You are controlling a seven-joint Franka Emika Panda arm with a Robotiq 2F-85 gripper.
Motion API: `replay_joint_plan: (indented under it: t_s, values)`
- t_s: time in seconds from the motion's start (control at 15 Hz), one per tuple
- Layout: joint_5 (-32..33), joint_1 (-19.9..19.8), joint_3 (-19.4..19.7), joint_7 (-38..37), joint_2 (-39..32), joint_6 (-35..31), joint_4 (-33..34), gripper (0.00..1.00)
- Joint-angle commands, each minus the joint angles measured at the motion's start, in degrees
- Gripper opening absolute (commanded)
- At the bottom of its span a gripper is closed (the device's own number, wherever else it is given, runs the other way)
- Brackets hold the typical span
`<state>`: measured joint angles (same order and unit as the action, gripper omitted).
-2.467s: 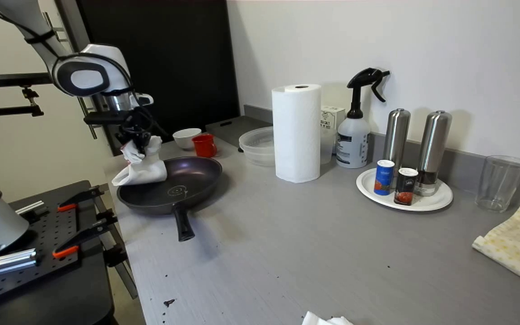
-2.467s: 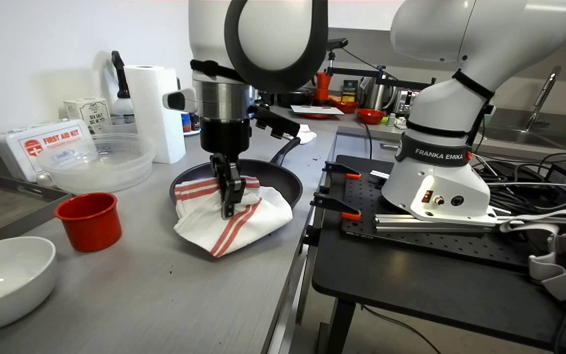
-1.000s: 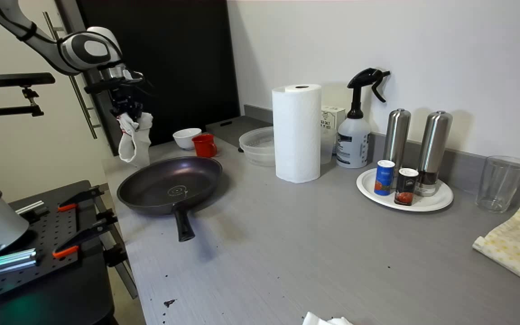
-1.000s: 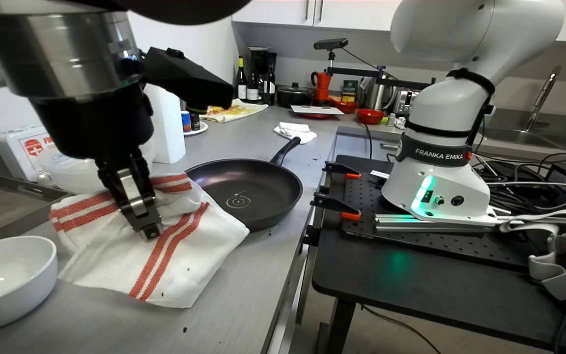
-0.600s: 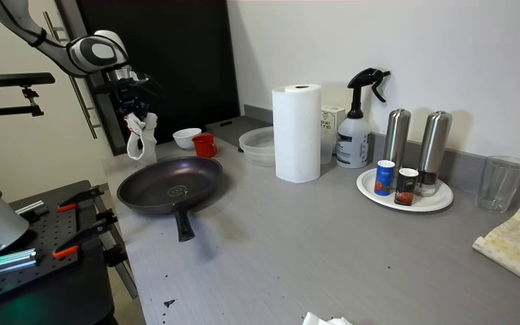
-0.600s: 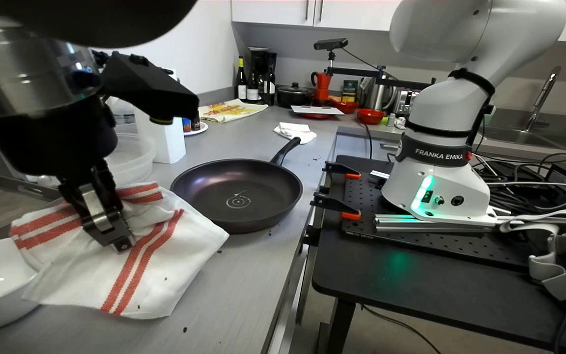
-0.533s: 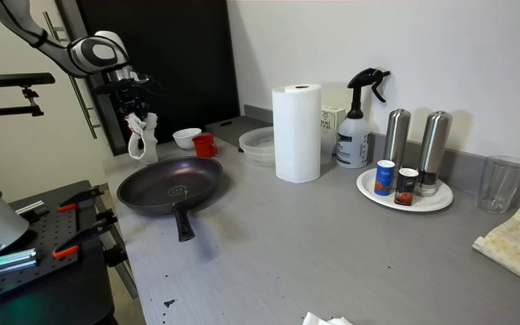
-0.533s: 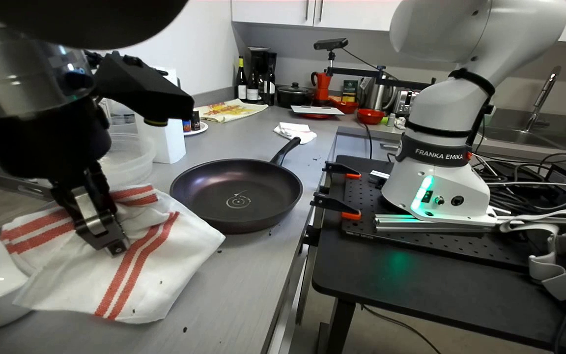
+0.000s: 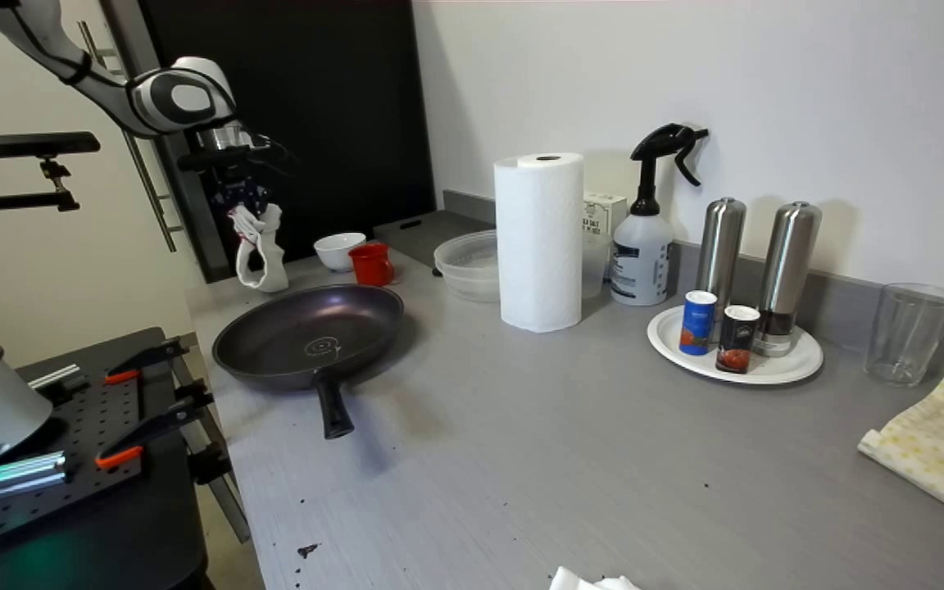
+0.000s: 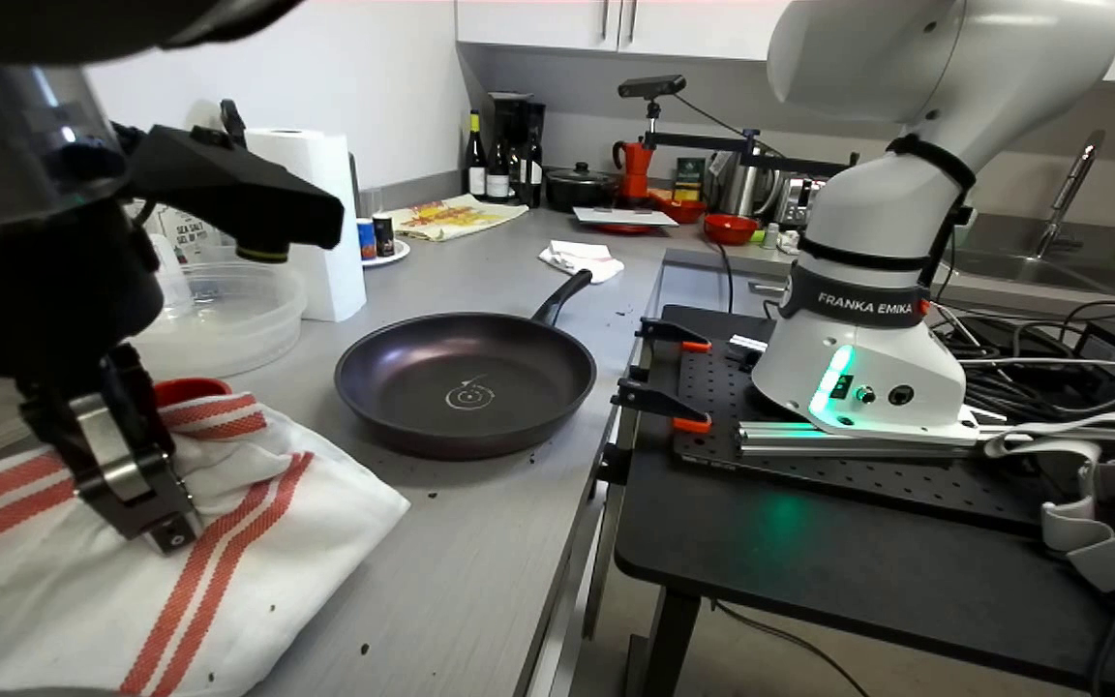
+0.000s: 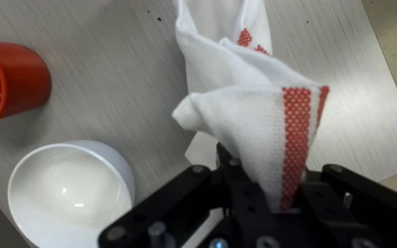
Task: Clean the pan
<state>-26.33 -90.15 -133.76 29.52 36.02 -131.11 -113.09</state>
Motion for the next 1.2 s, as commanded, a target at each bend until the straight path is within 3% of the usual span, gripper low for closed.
replay_joint_plan:
  t_s: [0.0, 0.33, 0.53, 0.8, 1.13]
  values:
    - [-5.33, -4.08, -2.51, 6.34, 0.42, -2.06, 0.22, 0.04]
    - [-14.70, -10.77, -6.28, 15.08, 2.81, -2.79, 0.29, 0.04]
    - [-19.52, -12.54, -6.96, 18.56, 5.17, -2.79, 0.11, 0.04]
    - [-25.33, -12.45, -7.05, 22.54, 7.77, -3.11, -1.15, 0.04]
    - [-30.98, -9.49, -6.27, 24.56, 10.27, -3.22, -3.76, 0.04]
